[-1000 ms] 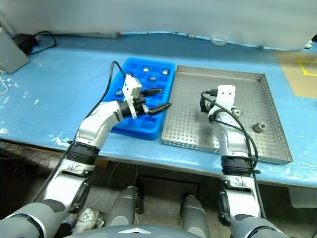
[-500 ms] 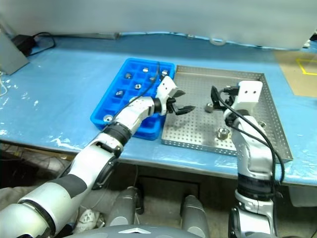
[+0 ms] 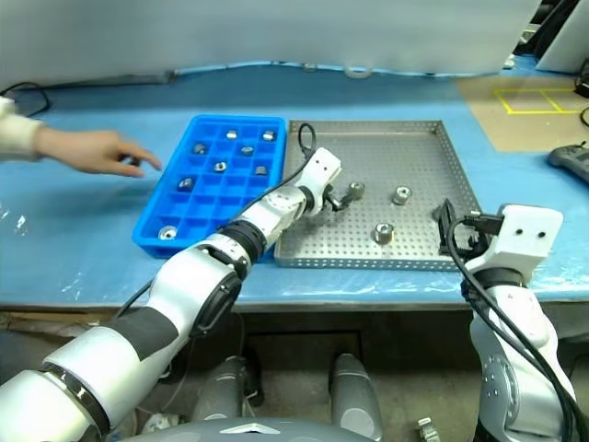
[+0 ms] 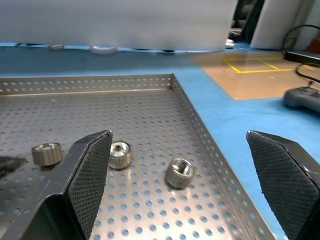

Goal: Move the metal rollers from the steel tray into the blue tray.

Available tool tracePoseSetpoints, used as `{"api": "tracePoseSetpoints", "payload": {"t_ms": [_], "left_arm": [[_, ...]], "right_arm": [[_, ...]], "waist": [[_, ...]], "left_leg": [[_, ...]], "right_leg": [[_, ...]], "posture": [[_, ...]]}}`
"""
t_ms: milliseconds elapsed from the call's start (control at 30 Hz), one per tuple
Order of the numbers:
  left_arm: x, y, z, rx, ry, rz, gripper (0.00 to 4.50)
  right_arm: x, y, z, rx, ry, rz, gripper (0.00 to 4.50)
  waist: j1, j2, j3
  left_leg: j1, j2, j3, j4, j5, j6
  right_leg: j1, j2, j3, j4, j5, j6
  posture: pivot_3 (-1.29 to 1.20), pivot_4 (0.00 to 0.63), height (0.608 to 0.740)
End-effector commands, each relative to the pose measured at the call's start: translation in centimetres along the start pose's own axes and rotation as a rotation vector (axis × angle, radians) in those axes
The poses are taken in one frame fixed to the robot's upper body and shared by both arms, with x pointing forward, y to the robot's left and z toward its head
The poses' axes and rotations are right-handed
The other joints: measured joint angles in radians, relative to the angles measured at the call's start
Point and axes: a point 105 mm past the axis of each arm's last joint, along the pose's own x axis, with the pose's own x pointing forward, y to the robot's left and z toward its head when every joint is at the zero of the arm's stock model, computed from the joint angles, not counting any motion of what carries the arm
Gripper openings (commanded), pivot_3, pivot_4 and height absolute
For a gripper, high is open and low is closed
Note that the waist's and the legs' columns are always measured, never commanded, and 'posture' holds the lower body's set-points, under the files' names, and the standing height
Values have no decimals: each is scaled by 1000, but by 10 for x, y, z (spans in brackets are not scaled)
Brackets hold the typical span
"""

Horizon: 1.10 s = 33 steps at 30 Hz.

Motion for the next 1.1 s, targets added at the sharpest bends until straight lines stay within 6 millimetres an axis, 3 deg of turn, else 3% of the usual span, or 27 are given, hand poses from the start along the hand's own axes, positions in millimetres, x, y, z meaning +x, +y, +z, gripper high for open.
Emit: {"api": "tracePoseSetpoints", "payload": {"t_ms": [33, 200, 433, 800, 1100], "left_arm": [[5, -9, 20, -30, -41, -4, 4276], [6, -18, 21, -136, -37, -36, 4276], [7, -11, 15, -138, -4, 56, 4276], [-1, 22, 1, -218, 16, 249, 4276], [-7, 39, -10, -314, 14, 323, 4276]], "right_arm": [[-12, -10, 16, -34, -56, -61, 4500], [-23, -15, 18, -55, -56, -111, 4500], [-35, -17, 13, -71, -66, -146, 4500], [-49, -29, 9, -84, -61, -207, 4500], [-44, -23, 4, -101, -17, -166, 4500]], "waist": [[-19, 0, 0], [-90, 0, 0], [-211, 1, 0], [-410, 0, 0], [-483, -1, 1]], "left_leg": [[-1, -1, 0, 0, -1, 1], [-8, -7, -1, 2, -6, 10], [-17, -14, -1, 18, -20, 26], [-21, -35, -9, 36, -35, 38], [-30, -53, -26, 52, -45, 48]], "right_leg": [[0, 0, 0, -2, 0, 0], [1, -8, -1, -8, 0, 0], [4, -18, -5, -11, -1, 3], [16, -40, -10, -12, -15, 30], [20, -58, -24, -13, -24, 47]], "posture": [[-778, 150, 740], [-858, 150, 740], [-964, 150, 740], [-964, 150, 740], [-923, 150, 740]]}}
